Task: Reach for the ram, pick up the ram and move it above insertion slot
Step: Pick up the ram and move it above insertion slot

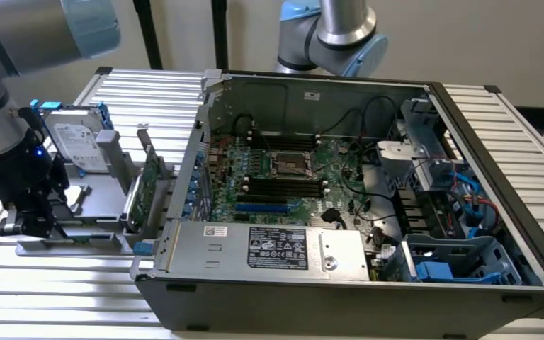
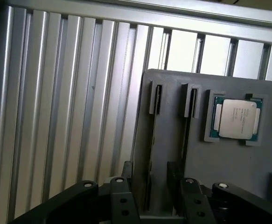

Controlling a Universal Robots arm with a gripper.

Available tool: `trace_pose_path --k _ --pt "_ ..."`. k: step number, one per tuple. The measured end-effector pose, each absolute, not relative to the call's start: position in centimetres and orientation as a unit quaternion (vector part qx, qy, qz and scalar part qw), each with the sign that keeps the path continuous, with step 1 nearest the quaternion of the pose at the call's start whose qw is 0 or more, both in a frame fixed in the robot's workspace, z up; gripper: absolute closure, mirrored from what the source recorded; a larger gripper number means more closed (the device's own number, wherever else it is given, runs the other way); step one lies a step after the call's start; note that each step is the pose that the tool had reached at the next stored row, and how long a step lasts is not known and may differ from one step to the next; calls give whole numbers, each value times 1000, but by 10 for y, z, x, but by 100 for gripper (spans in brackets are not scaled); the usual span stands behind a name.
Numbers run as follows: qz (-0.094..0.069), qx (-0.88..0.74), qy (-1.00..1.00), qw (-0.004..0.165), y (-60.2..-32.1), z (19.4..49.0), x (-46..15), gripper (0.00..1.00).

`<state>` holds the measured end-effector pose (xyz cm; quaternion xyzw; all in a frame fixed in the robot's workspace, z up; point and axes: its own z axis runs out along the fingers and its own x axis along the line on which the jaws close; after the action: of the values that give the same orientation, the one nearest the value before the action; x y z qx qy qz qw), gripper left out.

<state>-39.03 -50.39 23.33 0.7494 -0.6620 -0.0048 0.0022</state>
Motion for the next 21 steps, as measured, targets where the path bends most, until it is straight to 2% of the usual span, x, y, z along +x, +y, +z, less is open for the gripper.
trace_pose_path --k 21 --pt "-5 735 -678 2 -500 197 -390 58"
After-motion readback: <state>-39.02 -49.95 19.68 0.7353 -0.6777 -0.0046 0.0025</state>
